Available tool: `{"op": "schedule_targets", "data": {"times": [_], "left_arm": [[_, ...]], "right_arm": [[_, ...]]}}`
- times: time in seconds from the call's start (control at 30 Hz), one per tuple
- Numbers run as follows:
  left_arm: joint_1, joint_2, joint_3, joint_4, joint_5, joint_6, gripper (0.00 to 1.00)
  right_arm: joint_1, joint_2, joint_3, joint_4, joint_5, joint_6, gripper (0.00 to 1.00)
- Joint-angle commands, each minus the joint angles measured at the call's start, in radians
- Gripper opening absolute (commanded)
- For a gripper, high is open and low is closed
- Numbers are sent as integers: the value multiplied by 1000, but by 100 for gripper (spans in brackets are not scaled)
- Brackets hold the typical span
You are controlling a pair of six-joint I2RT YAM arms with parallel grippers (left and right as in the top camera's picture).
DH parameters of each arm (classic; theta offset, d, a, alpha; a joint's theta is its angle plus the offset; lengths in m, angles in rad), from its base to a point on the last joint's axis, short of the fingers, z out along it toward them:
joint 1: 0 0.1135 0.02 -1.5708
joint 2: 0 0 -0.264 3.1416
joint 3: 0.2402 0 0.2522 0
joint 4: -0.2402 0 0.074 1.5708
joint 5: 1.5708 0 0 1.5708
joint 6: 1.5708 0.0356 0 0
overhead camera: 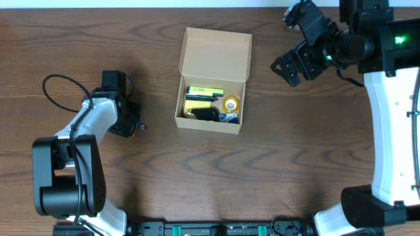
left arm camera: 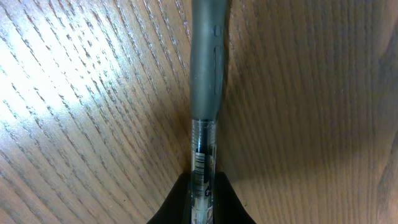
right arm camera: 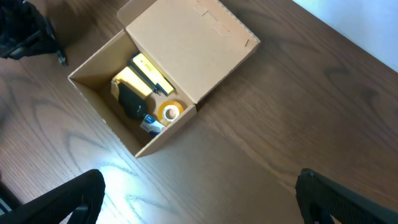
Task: Pack container
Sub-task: 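Carry the pen with the left gripper and lower it into the box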
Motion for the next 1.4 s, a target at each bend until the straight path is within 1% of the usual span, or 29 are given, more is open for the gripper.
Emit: {"op": "schedule_targets", "data": {"times": [0.0,0.07,0.2,0.27,0.33,0.37,0.53,0.63,0.73,1.0,1.07,1.23,1.37], "left_arm": [[4,42,3,-29,31,-8,6],[1,35,35,-67,33,-26,6],[-16,6,152,-202,20,-56,6],[-37,-12,222,-274,-9,-79,6],[-70,-30,311,-352,-55,-120,6],[-99,-40,383,-406,-86,-160,6],[-208,-42,591,-512,-158,-304,6],[-274,-42,669,-537,-198,-394,6],[-336,-42,715,-546,-202,-485,6],[-505,-38,724,-546,-206,-834,6],[-539,-32,724,-546,-205,-903,6],[-604,-9,724,-538,-174,-967,6],[-616,40,724,-489,-65,-967,6]], "right_arm": [[-4,3,8,0,-5,-11,99],[-4,3,8,-1,-5,-11,99],[-4,3,8,-1,-5,-11,99],[-4,3,8,-1,-5,-11,99],[-4,3,8,-1,-5,-11,99],[-4,3,8,0,-5,-11,99],[-4,3,8,-1,-5,-11,99],[-4,3,8,-1,-6,-11,99],[-4,3,8,-1,-5,-11,99],[-4,3,8,-1,-5,-11,99],[-4,3,8,-1,-6,-11,99],[-4,3,8,-1,-5,-11,99],[-4,3,8,-1,-5,-11,99]]}}
